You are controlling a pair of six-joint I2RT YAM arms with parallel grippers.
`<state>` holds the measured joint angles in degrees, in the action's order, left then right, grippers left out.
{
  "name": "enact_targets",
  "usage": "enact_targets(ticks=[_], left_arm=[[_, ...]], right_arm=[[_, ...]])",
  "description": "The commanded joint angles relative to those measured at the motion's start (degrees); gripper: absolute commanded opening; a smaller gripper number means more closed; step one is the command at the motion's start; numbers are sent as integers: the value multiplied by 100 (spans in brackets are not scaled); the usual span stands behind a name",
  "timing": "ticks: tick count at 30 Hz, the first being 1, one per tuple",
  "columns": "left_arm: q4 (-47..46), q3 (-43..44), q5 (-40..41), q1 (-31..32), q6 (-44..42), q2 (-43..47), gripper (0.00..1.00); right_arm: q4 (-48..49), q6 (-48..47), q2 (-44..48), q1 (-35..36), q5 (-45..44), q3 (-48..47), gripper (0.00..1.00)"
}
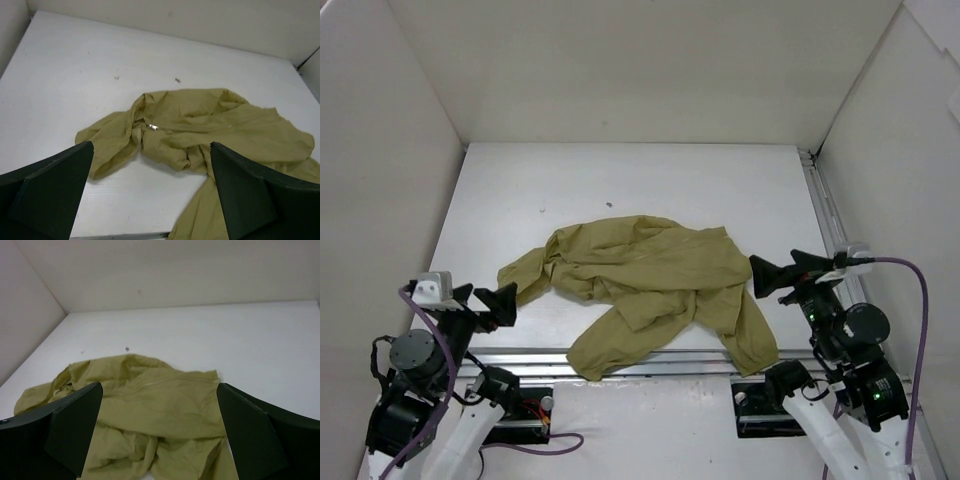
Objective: Zip up the jacket
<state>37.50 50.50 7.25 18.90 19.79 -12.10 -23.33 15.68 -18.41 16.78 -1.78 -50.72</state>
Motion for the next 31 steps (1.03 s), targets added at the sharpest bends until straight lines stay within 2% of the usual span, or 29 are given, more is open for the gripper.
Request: enact_targets(ticks=[1, 6, 12, 31], left_arm=[[214, -479, -224, -44, 130, 356, 100], [21, -576, -268, -44, -63, 831, 100], [91, -620, -382, -44, 25, 779, 100], [144, -612, -250, -44, 42, 603, 100]], right_arm=[[-48, 392, 389, -17, 328, 474, 98], [-206, 637, 742, -25, -15, 800, 98], [-286, 761, 1085, -8, -428, 809, 98], [-286, 726, 989, -16, -375, 809, 98]])
